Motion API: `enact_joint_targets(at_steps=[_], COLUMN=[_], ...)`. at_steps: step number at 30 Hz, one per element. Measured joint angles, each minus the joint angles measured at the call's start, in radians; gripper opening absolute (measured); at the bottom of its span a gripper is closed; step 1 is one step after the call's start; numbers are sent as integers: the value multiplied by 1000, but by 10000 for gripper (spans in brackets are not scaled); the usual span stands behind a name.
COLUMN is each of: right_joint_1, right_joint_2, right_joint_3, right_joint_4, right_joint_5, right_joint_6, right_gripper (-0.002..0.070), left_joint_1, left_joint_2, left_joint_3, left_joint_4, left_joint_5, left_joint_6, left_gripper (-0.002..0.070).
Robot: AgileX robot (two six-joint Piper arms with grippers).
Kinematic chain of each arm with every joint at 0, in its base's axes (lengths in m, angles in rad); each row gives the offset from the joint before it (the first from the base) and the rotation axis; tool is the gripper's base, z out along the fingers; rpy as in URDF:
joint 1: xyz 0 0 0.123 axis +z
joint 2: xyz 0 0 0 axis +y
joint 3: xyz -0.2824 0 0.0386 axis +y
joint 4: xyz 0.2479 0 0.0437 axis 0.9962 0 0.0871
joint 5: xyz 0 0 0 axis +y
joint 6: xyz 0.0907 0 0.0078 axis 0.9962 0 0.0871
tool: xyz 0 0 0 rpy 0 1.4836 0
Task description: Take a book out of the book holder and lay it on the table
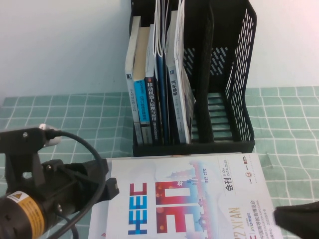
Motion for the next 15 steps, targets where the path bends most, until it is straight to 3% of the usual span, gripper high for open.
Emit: enact_joint_targets(at_steps=[6, 15], right_joint_1=[155, 432], right_joint_2=[273, 629], right_joint_3=[-7, -155], right_joint_4=[145, 171], right_joint_5=[-11, -52], right_joint_6=[-195, -260], right_gripper=[-2, -2], left_joint_1=[0, 0], left_joint_2=[32, 40], left_joint_3=[0, 0], left_joint_4=[5, 7], left_joint_5=[-92, -102], left_joint_6=[-49, -63], left_gripper=[-3, -3])
